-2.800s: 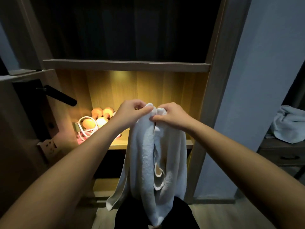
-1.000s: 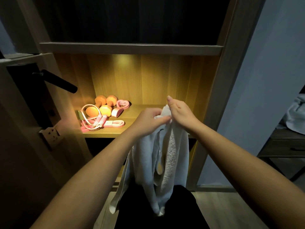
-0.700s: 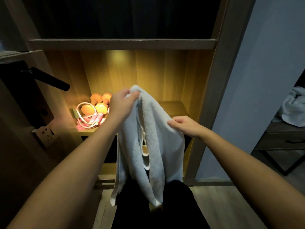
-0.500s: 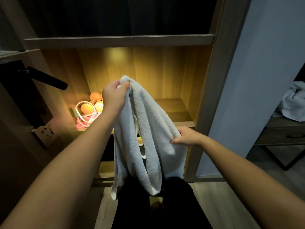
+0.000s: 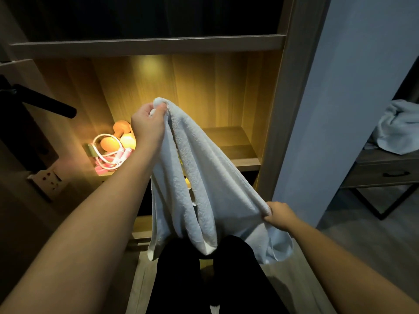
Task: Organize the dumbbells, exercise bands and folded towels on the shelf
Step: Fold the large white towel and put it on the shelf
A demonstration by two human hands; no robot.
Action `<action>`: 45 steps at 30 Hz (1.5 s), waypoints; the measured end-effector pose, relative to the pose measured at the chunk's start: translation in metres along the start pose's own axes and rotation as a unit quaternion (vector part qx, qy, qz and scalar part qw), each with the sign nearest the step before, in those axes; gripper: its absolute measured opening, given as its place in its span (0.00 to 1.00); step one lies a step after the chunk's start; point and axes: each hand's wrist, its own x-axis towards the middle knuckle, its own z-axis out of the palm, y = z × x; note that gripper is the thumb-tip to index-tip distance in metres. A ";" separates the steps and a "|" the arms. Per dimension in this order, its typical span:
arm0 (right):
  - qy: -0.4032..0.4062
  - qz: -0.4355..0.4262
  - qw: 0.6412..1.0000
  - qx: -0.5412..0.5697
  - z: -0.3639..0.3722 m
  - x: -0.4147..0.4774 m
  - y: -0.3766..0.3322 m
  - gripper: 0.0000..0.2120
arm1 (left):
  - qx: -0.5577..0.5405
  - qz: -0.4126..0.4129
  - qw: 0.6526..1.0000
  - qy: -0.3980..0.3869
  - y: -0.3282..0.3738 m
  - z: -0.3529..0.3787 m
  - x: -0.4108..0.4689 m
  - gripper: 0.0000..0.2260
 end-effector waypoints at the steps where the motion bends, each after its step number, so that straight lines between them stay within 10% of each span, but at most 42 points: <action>1: 0.010 0.007 1.000 0.005 0.005 -0.001 0.007 0.08 | 0.005 0.000 1.000 -0.003 -0.001 0.001 -0.001 0.06; 36: 0.092 0.360 0.908 0.191 0.076 -0.060 0.087 0.12 | 0.033 -0.019 0.999 0.015 -0.021 -0.009 0.001 0.08; 45: 0.106 0.461 0.694 0.543 0.088 -0.053 0.114 0.10 | 0.048 -0.033 0.998 0.023 -0.028 -0.013 0.000 0.08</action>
